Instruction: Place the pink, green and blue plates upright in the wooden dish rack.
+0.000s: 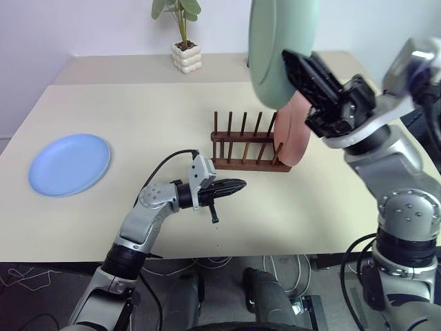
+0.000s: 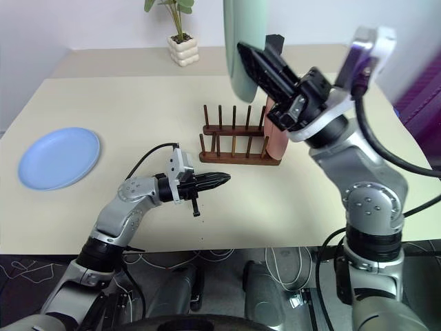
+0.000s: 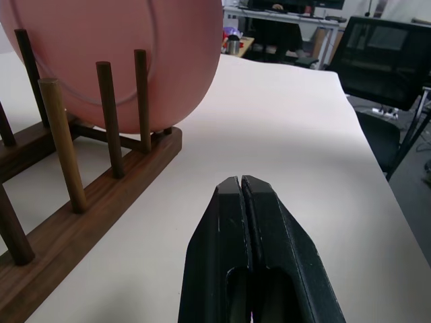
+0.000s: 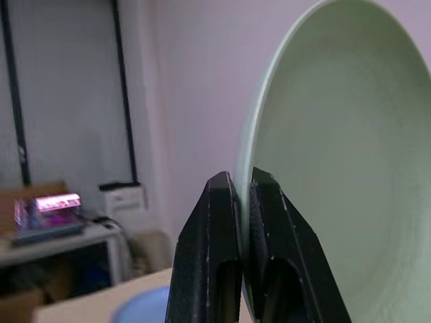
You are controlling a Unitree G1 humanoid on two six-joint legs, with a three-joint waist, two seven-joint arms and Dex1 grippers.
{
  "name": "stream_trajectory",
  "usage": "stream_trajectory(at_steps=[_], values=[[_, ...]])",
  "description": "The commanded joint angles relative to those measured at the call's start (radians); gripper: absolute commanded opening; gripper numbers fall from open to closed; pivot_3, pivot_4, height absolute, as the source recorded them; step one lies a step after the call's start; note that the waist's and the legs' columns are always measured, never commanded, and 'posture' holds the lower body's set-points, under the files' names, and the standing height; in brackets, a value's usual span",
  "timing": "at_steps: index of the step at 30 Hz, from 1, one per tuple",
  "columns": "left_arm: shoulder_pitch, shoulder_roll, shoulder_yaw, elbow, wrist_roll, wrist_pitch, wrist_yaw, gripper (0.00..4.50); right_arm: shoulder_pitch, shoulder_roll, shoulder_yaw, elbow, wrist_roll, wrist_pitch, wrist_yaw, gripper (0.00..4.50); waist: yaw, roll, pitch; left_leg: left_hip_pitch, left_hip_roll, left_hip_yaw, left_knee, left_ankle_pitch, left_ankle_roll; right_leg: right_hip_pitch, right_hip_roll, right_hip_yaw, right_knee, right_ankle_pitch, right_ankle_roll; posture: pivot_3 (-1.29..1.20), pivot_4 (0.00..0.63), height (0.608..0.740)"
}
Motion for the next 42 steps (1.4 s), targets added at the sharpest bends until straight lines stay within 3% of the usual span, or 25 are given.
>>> stream_trajectory(at_steps=[1, 6, 12, 23, 37, 40, 42], values=[[-0.008, 0.002, 0.006, -0.054, -0.015, 0.007, 0.003, 0.00, 0.039, 0.042, 0.003, 0.027, 0.041, 0.043, -0.065, 0.03, 0.000, 0.000, 0.000, 0.000, 0.000, 0.000, 0.000, 0.000, 0.000, 0.000, 0.000, 0.000, 0.000, 0.000, 0.000, 0.00, 0.150, 0.737], [-0.012, 0.001, 0.009, -0.060, -0.015, 0.014, 0.009, 0.00, 0.042, 0.092, -0.030, 0.052, 0.120, 0.070, -0.128, 0.03, -0.002, 0.000, 0.000, 0.000, 0.000, 0.000, 0.000, 0.000, 0.000, -0.001, 0.000, 0.000, 0.000, 0.000, 0.000, 0.00, 0.150, 0.737], [-0.013, 0.002, 0.035, -0.050, 0.003, -0.019, 0.046, 0.00, 0.035, 0.097, -0.018, 0.098, 0.084, 0.096, -0.155, 0.03, -0.002, 0.000, 0.000, 0.000, 0.000, 0.000, 0.000, 0.000, 0.000, -0.001, 0.000, 0.000, 0.000, 0.000, 0.000, 0.00, 0.150, 0.737], [0.053, 0.106, 0.139, -0.057, -0.006, -0.037, 0.083, 0.00, 0.016, 0.105, -0.029, 0.173, 0.027, 0.102, -0.127, 0.03, -0.002, 0.000, 0.000, 0.000, 0.000, 0.001, -0.001, 0.000, 0.000, -0.001, 0.001, 0.000, 0.000, 0.000, 0.000, 0.00, 0.150, 0.737], [0.044, 0.104, 0.135, -0.091, -0.014, 0.005, 0.110, 0.00, 0.009, 0.116, -0.050, 0.220, 0.009, 0.135, -0.134, 0.03, -0.003, 0.000, 0.000, 0.000, 0.000, 0.001, -0.001, 0.000, 0.000, -0.001, 0.001, 0.000, 0.000, 0.000, 0.000, 0.00, 0.150, 0.737], [0.036, 0.099, 0.131, -0.096, -0.015, 0.016, 0.115, 0.00, 0.008, 0.117, -0.053, 0.215, 0.008, 0.140, -0.130, 0.97, -0.003, 0.000, 0.000, 0.000, 0.000, 0.001, -0.001, 0.000, 0.000, -0.001, 0.001, 0.000, 0.000, 0.000, 0.000, 0.00, 0.150, 0.737], [0.034, 0.097, 0.130, -0.101, -0.017, 0.022, 0.116, 0.00, 0.008, 0.117, -0.052, 0.211, 0.002, 0.140, -0.129, 1.87, -0.003, 0.000, 0.000, 0.000, 0.000, 0.001, -0.001, 0.000, 0.000, -0.001, 0.001, 0.000, 0.000, 0.000, 0.000, 0.00, 0.150, 0.737]])
